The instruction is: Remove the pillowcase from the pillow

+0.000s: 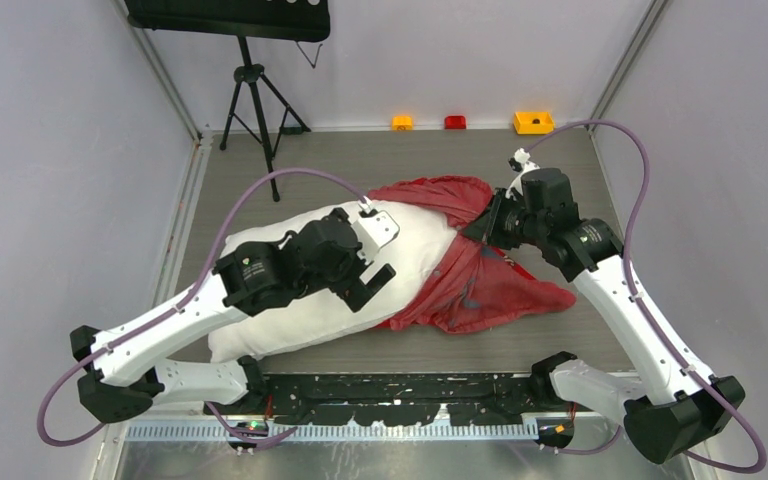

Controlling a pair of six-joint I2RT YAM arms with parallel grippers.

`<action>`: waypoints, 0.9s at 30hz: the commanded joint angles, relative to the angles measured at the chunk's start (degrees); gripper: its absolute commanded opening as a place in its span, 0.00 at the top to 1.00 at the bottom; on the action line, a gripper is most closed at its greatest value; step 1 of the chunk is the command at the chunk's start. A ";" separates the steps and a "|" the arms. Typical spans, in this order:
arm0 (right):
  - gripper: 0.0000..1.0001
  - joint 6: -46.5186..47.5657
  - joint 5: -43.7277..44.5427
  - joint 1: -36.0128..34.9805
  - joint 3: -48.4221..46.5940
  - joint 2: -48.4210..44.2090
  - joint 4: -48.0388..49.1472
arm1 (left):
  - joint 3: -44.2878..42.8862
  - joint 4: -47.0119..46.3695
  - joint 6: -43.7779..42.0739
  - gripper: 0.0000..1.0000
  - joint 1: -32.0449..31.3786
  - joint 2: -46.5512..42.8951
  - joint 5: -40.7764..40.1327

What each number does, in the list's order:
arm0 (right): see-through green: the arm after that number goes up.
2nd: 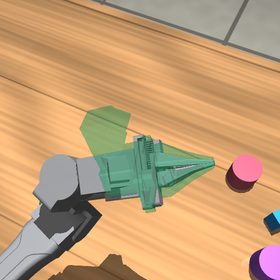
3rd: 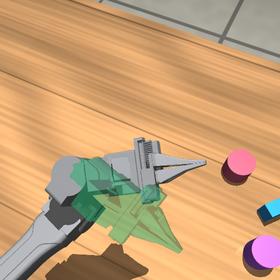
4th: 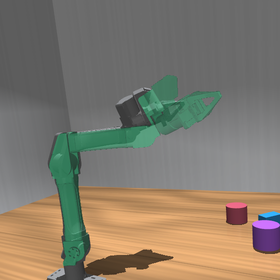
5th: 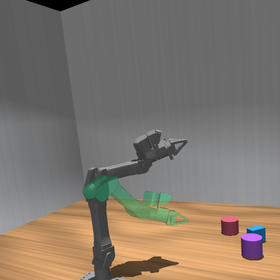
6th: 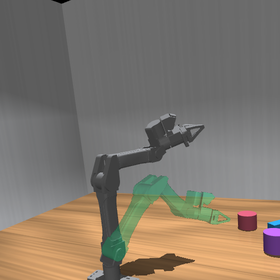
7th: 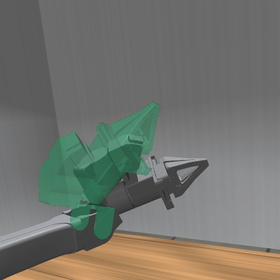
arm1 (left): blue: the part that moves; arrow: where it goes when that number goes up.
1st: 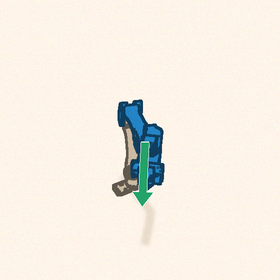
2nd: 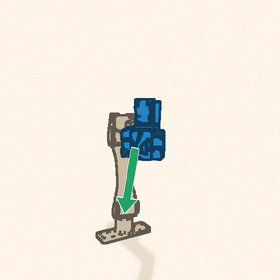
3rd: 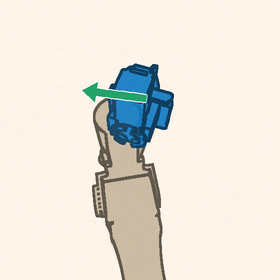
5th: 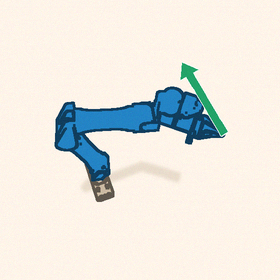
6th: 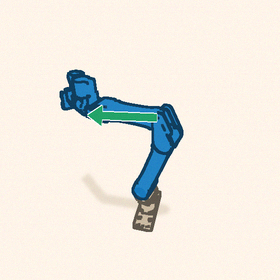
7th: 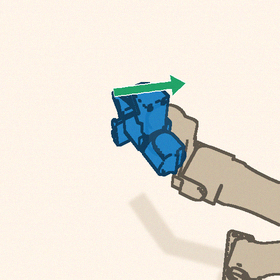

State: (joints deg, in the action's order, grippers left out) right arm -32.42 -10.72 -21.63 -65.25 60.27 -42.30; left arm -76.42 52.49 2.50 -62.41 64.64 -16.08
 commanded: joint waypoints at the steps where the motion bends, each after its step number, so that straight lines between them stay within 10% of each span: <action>1: 1.00 -0.77 -0.71 0.17 -3.79 -1.99 5.20 | 0.81 -2.07 -1.27 0.00 -0.14 -0.61 1.29; 27: 1.00 -3.89 -2.19 0.15 -3.83 0.48 7.66 | 10.73 -12.89 -6.28 0.00 -0.12 8.43 3.89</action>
State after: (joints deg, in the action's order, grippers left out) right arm -33.69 -11.35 -21.63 -66.96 61.65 -42.87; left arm -67.09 42.63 -2.74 -62.41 71.22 -13.98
